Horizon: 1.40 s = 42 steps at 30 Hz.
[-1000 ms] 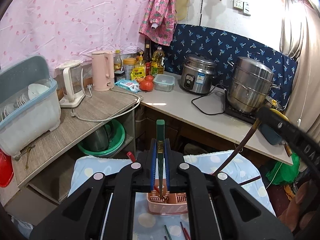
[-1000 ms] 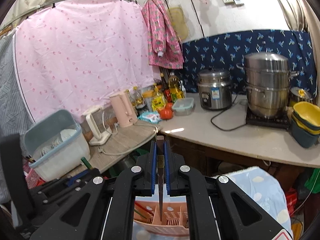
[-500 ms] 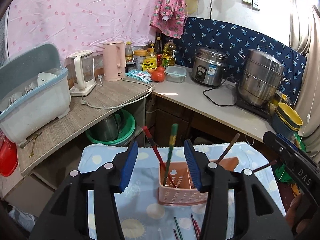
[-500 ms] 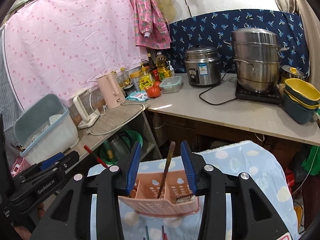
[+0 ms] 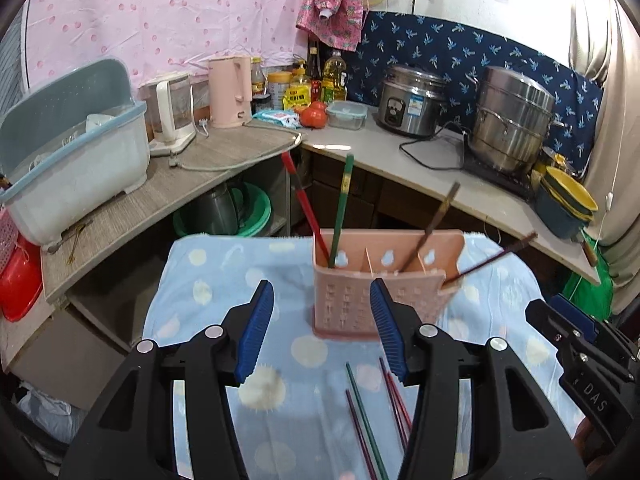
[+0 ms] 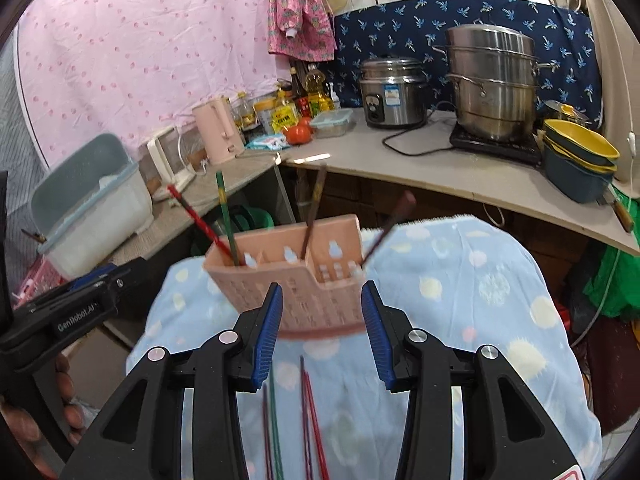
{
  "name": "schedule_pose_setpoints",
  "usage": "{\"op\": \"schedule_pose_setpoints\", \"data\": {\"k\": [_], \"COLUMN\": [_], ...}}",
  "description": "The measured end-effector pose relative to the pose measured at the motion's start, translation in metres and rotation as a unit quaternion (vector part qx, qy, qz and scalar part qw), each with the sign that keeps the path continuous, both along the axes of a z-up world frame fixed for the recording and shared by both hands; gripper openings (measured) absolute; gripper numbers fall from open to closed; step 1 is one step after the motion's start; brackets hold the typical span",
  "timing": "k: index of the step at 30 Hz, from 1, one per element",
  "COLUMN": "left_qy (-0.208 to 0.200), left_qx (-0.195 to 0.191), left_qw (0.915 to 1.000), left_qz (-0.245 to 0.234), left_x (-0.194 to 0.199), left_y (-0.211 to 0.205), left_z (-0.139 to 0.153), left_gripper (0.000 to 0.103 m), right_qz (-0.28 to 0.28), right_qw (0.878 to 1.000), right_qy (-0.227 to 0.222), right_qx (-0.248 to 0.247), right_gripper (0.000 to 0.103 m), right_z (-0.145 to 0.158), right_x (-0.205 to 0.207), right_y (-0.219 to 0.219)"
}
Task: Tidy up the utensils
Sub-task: 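Move both open tools back toward the remaining chopsticks on the cloth, then grasp a dark-red chopstick with the left tool while the right tool grasps a red chopstick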
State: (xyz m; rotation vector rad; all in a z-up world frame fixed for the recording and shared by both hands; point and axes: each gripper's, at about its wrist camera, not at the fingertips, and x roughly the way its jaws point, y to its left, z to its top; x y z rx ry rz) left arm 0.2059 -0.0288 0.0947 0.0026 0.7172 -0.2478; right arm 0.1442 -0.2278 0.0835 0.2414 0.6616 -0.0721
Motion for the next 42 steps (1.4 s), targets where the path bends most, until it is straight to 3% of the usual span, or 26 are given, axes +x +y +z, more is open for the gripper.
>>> {"op": "schedule_pose_setpoints", "data": {"k": [12,25,42], "left_qy": [0.079,0.150,0.163], "left_qx": [0.033,0.037,0.041], "left_qw": [0.9960,0.9869,0.9828], "left_qz": [-0.026,-0.045,-0.075], "left_x": [-0.070,-0.137,-0.160], "left_y": [-0.005,-0.012,-0.025], "left_z": [-0.078,-0.155,-0.175], "left_gripper": [0.049,0.049,0.050], "right_qz": [0.008,0.026,0.043], "right_qw": [0.996,0.988,0.984], "right_qy": [0.084,0.152,0.171], "right_qx": [-0.019,-0.025,-0.036], "right_gripper": [0.040,0.027,0.015], "right_z": [-0.076,-0.147,-0.175], "right_x": [-0.077,-0.126,-0.128], "right_y": [0.015,0.037,0.049]}}
